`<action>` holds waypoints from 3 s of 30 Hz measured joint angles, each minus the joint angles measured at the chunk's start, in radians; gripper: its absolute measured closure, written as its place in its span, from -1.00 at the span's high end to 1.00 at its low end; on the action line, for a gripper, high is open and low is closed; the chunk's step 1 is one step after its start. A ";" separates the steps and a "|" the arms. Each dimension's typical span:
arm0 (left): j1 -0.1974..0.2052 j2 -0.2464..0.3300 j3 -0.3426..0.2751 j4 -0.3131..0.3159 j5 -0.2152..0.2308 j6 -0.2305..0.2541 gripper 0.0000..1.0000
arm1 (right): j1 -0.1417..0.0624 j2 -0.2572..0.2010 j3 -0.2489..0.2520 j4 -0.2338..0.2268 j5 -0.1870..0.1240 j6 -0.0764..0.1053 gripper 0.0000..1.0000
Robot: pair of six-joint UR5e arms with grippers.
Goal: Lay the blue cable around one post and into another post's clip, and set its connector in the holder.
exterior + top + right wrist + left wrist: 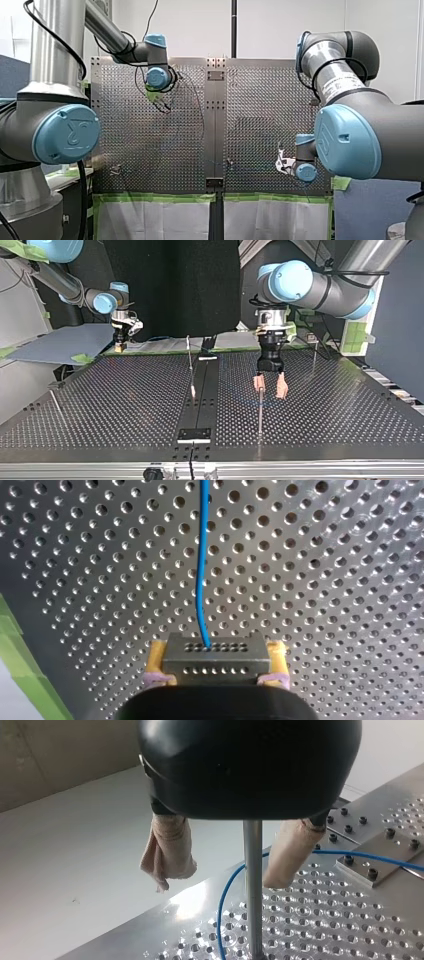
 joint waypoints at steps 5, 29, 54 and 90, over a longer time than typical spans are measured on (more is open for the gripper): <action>0.015 -0.001 -0.001 -0.021 -0.014 -0.038 1.00 | 0.000 0.000 -0.002 0.011 0.000 -0.002 -0.97; 0.053 -0.081 0.034 0.021 0.069 -0.230 1.00 | 0.000 0.000 -0.004 0.028 0.000 0.002 -0.97; 0.072 -0.164 0.101 0.016 0.019 -0.301 1.00 | 0.000 0.002 -0.005 0.029 -0.002 0.014 -0.97; 0.115 -0.250 0.209 -0.069 0.065 -0.249 1.00 | 0.021 -0.096 0.007 0.127 0.061 -0.031 -0.97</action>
